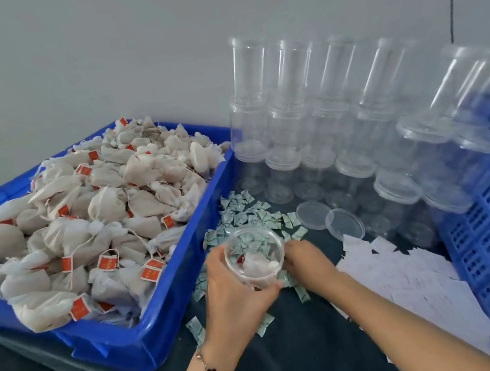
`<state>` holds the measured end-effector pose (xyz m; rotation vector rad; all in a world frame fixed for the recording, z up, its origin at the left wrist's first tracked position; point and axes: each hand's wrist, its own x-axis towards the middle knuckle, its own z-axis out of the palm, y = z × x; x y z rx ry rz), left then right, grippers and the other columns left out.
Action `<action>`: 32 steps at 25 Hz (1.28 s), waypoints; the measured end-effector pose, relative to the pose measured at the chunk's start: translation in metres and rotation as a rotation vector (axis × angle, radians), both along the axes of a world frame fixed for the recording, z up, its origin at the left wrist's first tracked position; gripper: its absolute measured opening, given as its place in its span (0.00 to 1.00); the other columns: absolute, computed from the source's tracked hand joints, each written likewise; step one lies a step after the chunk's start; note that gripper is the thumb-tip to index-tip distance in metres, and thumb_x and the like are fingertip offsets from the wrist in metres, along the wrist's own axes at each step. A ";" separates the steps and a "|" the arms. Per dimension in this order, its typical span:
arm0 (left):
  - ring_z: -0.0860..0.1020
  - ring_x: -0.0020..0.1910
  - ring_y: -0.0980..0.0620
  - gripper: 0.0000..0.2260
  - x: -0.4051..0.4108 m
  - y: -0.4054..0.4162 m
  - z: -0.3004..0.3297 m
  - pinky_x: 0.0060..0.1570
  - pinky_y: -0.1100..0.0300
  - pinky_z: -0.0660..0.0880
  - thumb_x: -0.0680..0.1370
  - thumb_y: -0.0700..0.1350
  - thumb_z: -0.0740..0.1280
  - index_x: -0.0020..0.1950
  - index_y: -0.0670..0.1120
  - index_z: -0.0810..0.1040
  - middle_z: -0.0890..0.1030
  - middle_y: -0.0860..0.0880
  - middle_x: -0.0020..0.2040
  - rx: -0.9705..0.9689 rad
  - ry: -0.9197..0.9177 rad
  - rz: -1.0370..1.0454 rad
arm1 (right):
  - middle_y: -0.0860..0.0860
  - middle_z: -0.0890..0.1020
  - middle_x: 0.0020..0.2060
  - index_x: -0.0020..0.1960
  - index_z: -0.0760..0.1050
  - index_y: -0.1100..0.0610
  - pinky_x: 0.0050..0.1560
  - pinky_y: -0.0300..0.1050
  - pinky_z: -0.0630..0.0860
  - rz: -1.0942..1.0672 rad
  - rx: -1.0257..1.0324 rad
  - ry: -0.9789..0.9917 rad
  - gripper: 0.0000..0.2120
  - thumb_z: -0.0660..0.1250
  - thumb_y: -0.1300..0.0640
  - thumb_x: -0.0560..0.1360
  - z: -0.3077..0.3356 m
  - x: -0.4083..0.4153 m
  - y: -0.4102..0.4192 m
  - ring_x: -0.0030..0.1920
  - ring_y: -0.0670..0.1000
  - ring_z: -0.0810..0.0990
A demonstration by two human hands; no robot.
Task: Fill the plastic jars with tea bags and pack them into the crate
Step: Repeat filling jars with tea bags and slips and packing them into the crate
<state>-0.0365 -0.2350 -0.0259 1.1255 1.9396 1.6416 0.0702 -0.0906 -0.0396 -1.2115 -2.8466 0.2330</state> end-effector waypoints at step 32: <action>0.72 0.56 0.63 0.37 0.112 0.032 -0.007 0.53 0.67 0.70 0.59 0.53 0.80 0.58 0.62 0.59 0.66 0.63 0.57 -0.055 0.141 -0.458 | 0.49 0.80 0.51 0.52 0.79 0.54 0.53 0.47 0.69 -0.267 0.108 0.037 0.08 0.64 0.56 0.76 -0.008 0.193 -0.023 0.55 0.53 0.75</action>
